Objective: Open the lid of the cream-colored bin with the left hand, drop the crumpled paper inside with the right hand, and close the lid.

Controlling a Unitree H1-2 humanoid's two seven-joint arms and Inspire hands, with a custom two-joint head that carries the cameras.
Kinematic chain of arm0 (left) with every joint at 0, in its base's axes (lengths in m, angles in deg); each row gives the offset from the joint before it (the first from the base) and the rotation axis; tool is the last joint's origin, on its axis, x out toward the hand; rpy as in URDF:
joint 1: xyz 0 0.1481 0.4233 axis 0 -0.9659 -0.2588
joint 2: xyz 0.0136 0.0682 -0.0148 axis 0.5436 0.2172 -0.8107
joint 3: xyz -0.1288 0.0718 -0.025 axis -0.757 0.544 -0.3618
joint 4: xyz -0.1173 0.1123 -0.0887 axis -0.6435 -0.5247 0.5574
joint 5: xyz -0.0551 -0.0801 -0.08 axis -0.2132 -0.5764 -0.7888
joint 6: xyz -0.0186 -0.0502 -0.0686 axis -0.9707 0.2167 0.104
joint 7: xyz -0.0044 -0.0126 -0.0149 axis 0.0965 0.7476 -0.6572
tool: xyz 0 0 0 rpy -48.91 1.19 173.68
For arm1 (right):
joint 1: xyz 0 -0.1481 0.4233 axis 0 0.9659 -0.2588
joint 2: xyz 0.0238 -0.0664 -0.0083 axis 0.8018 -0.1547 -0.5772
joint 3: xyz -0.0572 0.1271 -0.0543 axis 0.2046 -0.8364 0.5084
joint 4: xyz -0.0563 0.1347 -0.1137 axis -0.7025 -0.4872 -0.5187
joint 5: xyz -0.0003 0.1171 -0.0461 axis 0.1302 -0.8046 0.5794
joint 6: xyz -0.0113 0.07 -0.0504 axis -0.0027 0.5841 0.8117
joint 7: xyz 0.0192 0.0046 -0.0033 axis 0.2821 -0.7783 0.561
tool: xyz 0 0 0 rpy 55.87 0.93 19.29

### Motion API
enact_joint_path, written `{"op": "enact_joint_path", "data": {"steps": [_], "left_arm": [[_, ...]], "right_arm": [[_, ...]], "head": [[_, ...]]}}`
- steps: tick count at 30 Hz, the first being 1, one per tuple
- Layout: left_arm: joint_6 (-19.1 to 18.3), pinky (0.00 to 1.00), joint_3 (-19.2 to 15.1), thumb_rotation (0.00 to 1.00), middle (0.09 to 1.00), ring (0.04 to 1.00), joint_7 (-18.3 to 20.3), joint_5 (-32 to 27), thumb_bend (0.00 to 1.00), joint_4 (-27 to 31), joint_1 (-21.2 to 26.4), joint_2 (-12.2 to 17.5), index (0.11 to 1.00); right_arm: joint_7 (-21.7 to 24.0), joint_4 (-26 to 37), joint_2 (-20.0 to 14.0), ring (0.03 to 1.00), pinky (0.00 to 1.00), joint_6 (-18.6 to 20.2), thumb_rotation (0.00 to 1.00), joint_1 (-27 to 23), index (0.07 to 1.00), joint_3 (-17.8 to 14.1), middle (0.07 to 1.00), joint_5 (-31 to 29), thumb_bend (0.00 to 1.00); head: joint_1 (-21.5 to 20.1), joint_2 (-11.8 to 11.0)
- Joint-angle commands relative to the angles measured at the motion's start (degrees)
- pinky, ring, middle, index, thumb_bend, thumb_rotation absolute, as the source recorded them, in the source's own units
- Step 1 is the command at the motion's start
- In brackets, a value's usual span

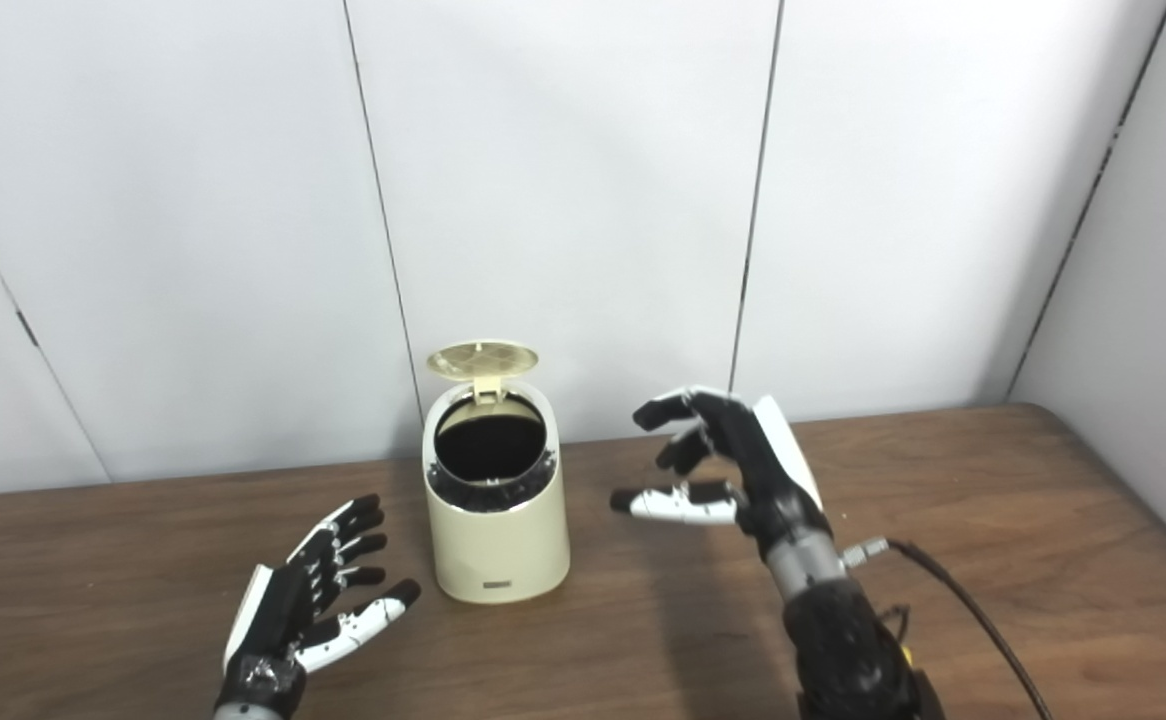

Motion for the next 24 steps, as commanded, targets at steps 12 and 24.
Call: {"op": "enact_joint_path", "data": {"steps": [12, 24], "left_arm": [[1.41, 0.72, -0.11, 0.14, 0.872, 0.834, -0.37, 0.06, 0.69, 2.82, 0.94, -0.48, 0.902], [1.22, 0.72, -0.33, 0.24, 0.881, 0.841, -0.02, 3.12, 0.77, 4.55, 3.43, 2.81, 0.922]], "right_arm": [[-1.61, -8.28, 0.96, 0.656, 0.6, -16.33, 0.26, 3.13, 0.802, -1.11, 0.796, -12.45, 0.85], [-3.77, -7.96, 2.75, 0.638, 0.59, -16.44, 0.22, 4.6, 0.785, -0.62, 0.791, -13.34, 0.84]], "head": [[3.79, -0.47], [2.97, -1.21]]}}
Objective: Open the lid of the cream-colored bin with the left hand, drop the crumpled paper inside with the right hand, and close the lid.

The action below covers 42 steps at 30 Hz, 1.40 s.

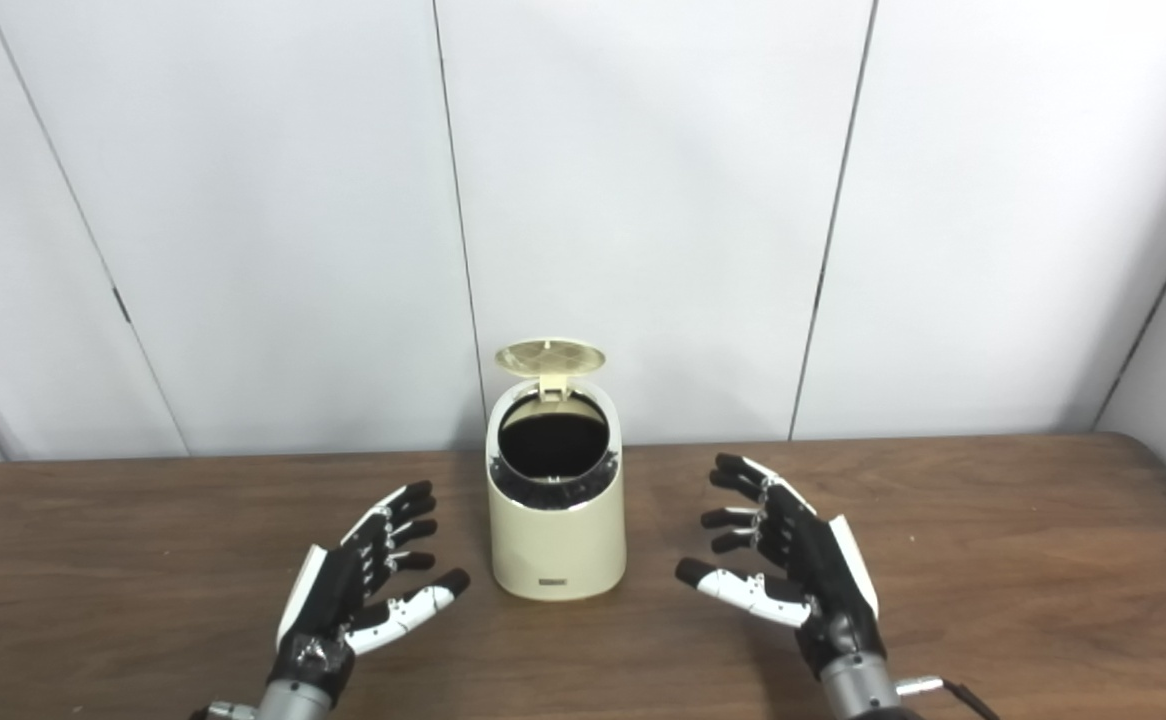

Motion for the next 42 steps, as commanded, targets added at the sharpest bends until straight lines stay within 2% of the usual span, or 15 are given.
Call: {"op": "enact_joint_path", "data": {"steps": [1, 7, 13, 16, 23, 28, 36, 42], "left_arm": [[0.89, 0.73, -0.09, 0.24, 0.888, 0.849, 0.57, 1.05, 0.78, 2.46, 3.94, 2.0, 0.929], [0.97, 0.71, 1.22, 0.25, 0.908, 0.861, 2.22, 3.62, 0.85, 2.23, 9.83, 5.23, 0.928], [-1.23, 0.65, 2.03, 0.29, 0.912, 0.877, 3.56, 4.97, 0.95, 0.99, 16.16, 6.31, 0.923], [-1.85, 0.65, 2.38, 0.29, 0.913, 0.886, 3.98, 5.85, 0.96, 0.82, 18.36, 6.23, 0.92], [-3.06, 0.7, 4.02, 0.29, 0.931, 0.912, 4.72, 8.19, 0.93, 0.49, 22.25, 5.64, 0.932], [-4.28, 0.79, 5.14, 0.32, 0.959, 0.954, 5.4, 8.95, 0.95, -0.85, 25.03, 4.94, 0.952], [-6.5, 0.89, 6.74, 0.35, 1.0, 1.0, 7.61, 9.48, 0.96, -2.1, 27.88, 4.15, 0.991], [-6.11, 0.93, 8.23, 0.39, 0.979, 1.0, 7.83, 12.15, 0.95, -2.31, 28.87, 4.78, 0.958]], "right_arm": [[-0.87, 2.26, -0.06, 0.639, 0.6, -0.98, 0.21, -1.24, 0.782, -0.21, 0.792, -0.57, 0.84], [-1.44, 2.66, 0.02, 0.639, 0.6, -0.35, 0.18, -0.98, 0.784, 0.31, 0.787, -0.19, 0.82], [-1.78, 3.57, 0.05, 0.637, 0.59, 1.04, 0.16, -0.83, 0.781, 0.91, 0.787, 0.27, 0.81], [-1.9, 3.7, -0.03, 0.636, 0.6, 1.31, 0.15, -0.77, 0.779, 1.1, 0.787, 0.38, 0.8], [-2.34, 3.44, 0.23, 0.627, 0.61, 1.3, 0.16, -0.9, 0.782, 1.22, 0.784, 0.5, 0.8], [-2.62, 4.17, 0.46, 0.626, 0.57, 2.05, 0.15, -0.77, 0.778, 1.44, 0.786, 0.74, 0.8], [-2.96, 4.79, 0.83, 0.6, 0.59, 2.41, 0.13, -0.78, 0.765, 1.91, 0.775, 1.45, 0.79], [-3.4, 5.7, 1.24, 0.581, 0.62, 3.54, 0.09, -0.92, 0.758, 2.23, 0.77, 2.01, 0.79]], "head": [[0.06, 0.02], [0.01, -0.37], [-0.09, -0.54], [-0.07, -0.68], [-0.43, -0.82], [-0.7, -0.86], [-1.2, -0.76], [-1.54, -0.64]]}}
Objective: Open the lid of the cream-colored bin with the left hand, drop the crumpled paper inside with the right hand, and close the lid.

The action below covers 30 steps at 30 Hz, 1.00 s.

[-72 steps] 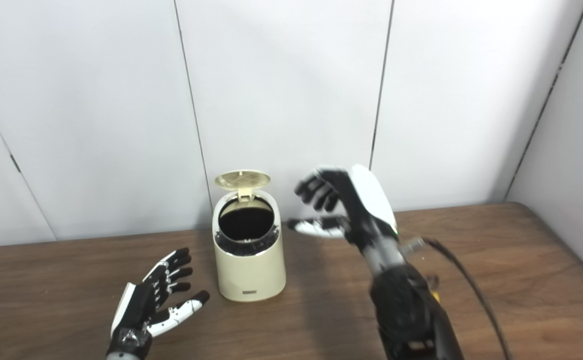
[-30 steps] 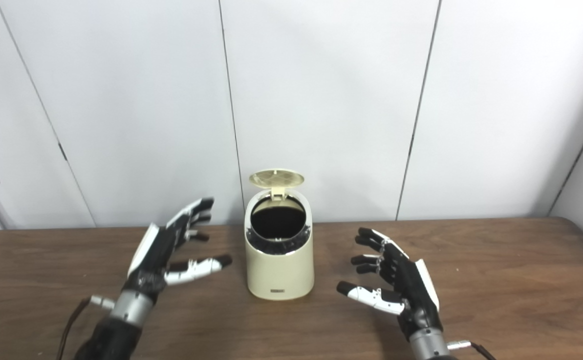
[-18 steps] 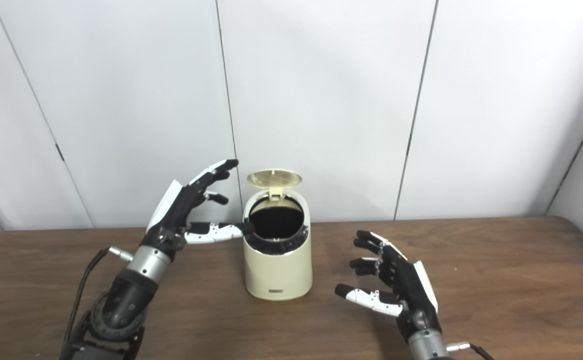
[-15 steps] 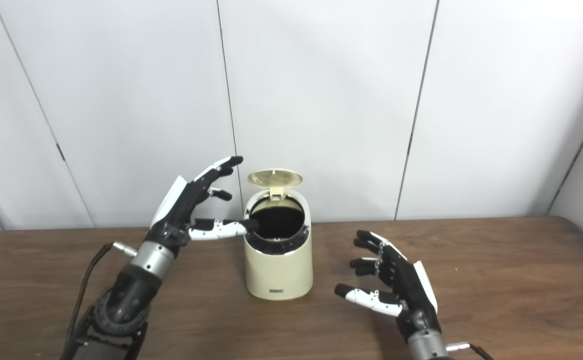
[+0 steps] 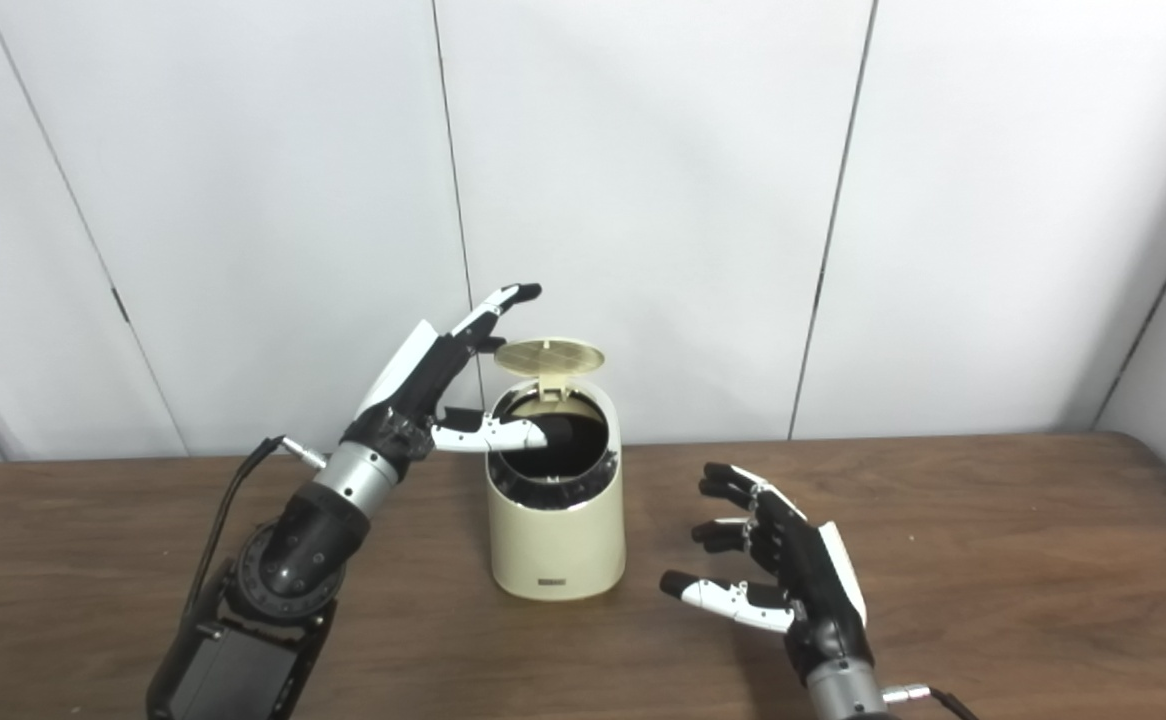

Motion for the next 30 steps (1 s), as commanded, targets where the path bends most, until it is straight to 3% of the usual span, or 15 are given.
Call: {"op": "enact_joint_path", "data": {"steps": [1, 4, 11, 30], "left_arm": [[0.64, 0.94, -0.03, 0.39, 0.975, 1.0, -0.18, 0.75, 0.95, 0.73, 3.98, 0.68, 0.953], [0.49, 0.99, 0.08, 0.4, 0.955, 1.0, 0.57, 0.69, 0.95, 1.03, 3.98, 0.95, 0.916], [1.03, 1.0, 0.84, 0.41, 0.879, 1.0, 0.25, 2.97, 0.93, 2.67, 3.1, 2.03, 0.811], [1.27, 0.97, 1.59, 0.41, 0.814, 1.0, 0.29, 7.07, 0.94, 4.66, 1.93, 2.8, 0.749]], "right_arm": [[-0.37, 2.42, 0.16, 0.579, 0.63, -0.8, 0.09, -1.51, 0.757, 0.23, 0.77, 0.11, 0.79], [-0.31, 2.7, 0.29, 0.576, 0.68, -0.52, 0.09, -1.49, 0.759, 0.52, 0.773, -0.09, 0.78], [-0.34, 2.18, 0.36, 0.566, 0.62, -1.53, 0.09, -1.54, 0.765, 0.82, 0.775, -0.37, 0.78], [-0.57, 2.62, 0.09, 0.56, 0.55, -1.18, 0.17, -1.41, 0.762, 1.4, 0.765, 0.68, 0.8]], "head": [[-0.2, -0.01], [-0.72, -0.15], [-1.25, -0.06], [-1.47, 0.42]]}}
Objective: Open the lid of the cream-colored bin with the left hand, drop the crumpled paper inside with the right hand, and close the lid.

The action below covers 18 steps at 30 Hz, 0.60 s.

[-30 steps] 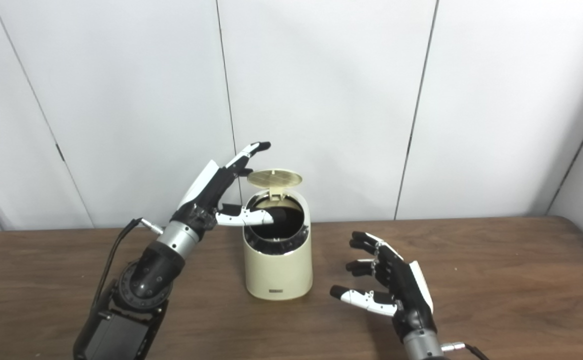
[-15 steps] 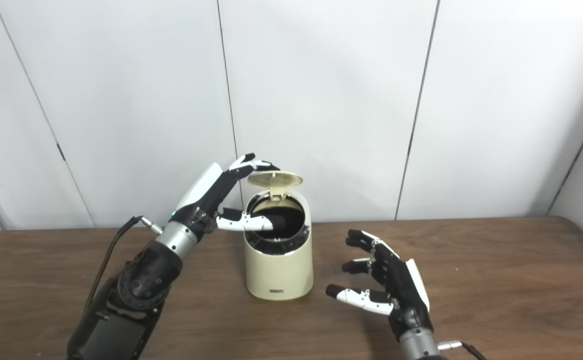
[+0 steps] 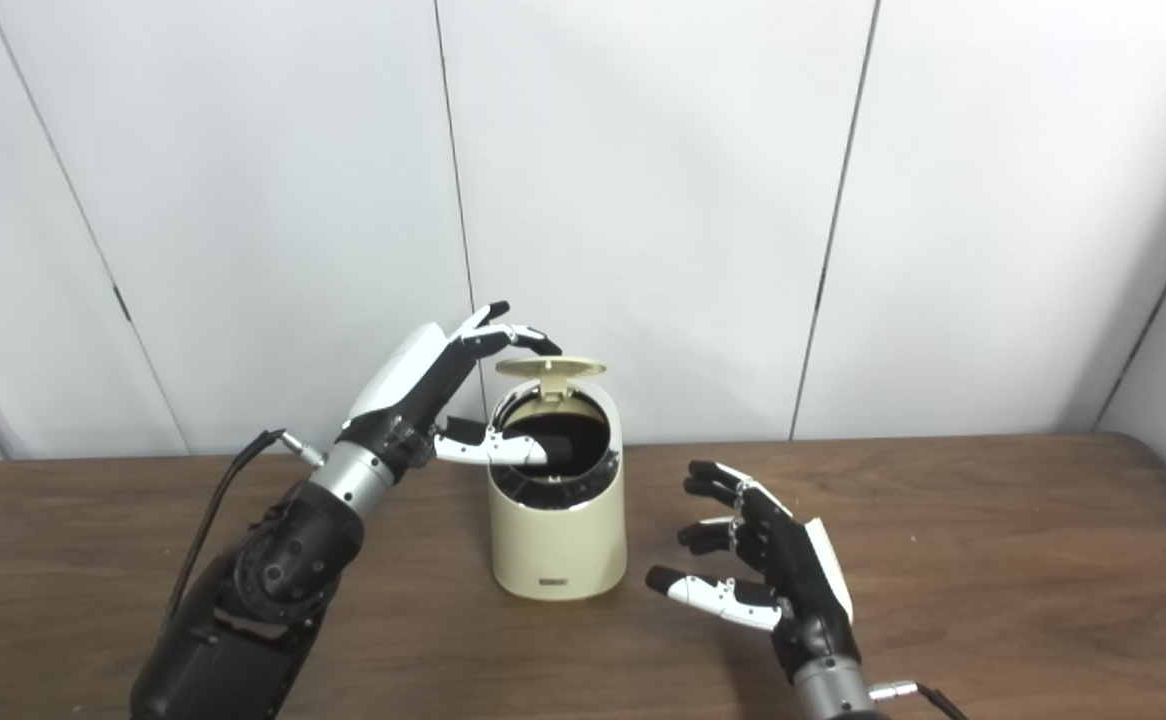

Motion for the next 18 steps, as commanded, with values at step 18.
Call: {"op": "enact_joint_path", "data": {"steps": [18], "left_arm": [[0.72, 0.94, 0.28, 0.44, 0.776, 0.992, 1.16, 1.19, 0.95, 5.02, -0.78, 1.77, 0.727]], "right_arm": [[0.11, 2.26, -0.37, 0.551, 0.58, -0.89, 0.17, -1.68, 0.766, 0.84, 0.766, 0.82, 0.8]], "head": [[-0.19, 0.94]]}}
